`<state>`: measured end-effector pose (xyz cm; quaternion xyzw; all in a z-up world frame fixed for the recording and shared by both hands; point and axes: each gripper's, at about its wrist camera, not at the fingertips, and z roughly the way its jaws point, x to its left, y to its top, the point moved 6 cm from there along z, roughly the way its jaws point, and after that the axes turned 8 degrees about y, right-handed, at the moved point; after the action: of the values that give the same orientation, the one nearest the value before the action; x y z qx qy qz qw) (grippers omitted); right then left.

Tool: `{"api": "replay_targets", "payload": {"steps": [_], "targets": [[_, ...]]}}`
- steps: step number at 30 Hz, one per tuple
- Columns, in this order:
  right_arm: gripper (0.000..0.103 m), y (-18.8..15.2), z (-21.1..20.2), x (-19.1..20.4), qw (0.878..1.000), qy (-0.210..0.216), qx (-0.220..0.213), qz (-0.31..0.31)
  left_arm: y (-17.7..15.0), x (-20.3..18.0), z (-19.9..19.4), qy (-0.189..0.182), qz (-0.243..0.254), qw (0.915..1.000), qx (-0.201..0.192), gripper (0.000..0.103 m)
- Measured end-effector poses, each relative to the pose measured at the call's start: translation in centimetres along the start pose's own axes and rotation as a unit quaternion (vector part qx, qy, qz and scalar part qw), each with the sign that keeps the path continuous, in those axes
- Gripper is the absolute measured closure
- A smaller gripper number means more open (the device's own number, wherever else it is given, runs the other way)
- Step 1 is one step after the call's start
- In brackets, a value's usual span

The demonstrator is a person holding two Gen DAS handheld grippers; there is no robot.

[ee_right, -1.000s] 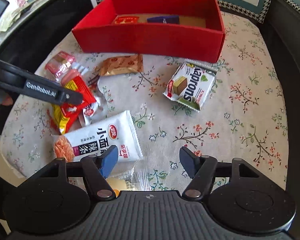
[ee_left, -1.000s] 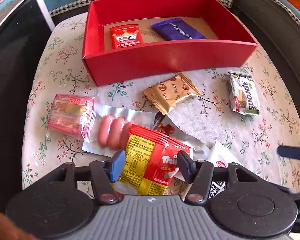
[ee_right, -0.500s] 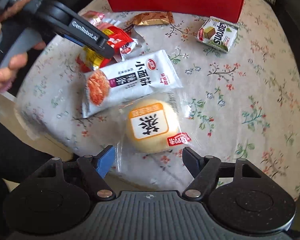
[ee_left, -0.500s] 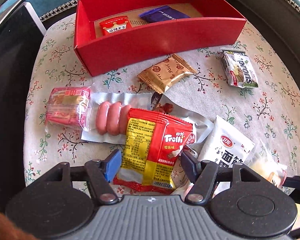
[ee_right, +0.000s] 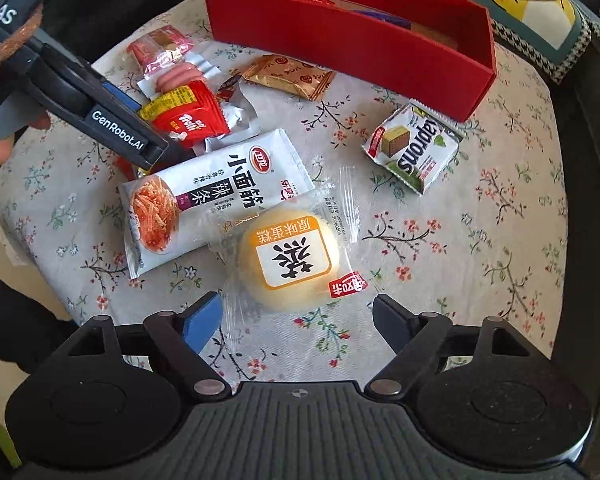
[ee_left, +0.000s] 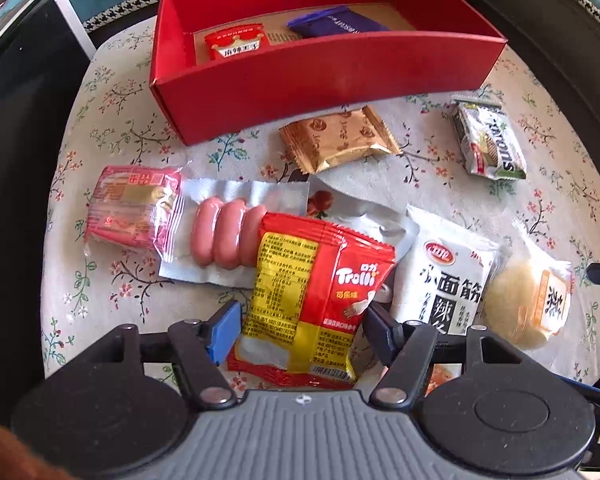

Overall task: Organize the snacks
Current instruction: 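Move the left tool to the yellow Trolli packet while the right tool approaches the wrapped cake, then grasp the Trolli packet with the left tool while the right tool grasps the wrapped cake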

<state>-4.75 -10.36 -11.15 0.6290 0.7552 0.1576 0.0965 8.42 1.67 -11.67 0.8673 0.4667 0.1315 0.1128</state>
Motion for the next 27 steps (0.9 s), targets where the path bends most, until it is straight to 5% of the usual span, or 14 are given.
{"api": "replay_targets", "payload": {"steps": [7,14,19,24,27], "targets": [[0.016,0.7,-2.1,-0.3,0.995,-0.003,0.002,-0.098,-0.1,-0.5,0.7,0.009,0.007,0.9998,0.013,0.0],[0.017,3.1,1.7,1.1,0.985,0.029,0.042,-0.168,-0.2,-0.2,1.6,-0.003,-0.005,0.9996,0.027,0.0],[0.017,3.5,2.5,0.4,0.99,0.063,0.037,-0.118,-0.3,-0.4,1.8,0.002,-0.005,0.9997,0.024,0.0],[0.014,2.0,3.4,-1.1,0.992,0.113,0.045,0.009,0.0,-0.6,2.0,0.013,-0.018,0.9995,0.023,0.0],[0.012,1.7,3.5,-0.5,0.994,0.101,0.04,0.009,-0.1,-0.6,1.9,0.018,-0.028,0.9993,0.018,0.0]]}}
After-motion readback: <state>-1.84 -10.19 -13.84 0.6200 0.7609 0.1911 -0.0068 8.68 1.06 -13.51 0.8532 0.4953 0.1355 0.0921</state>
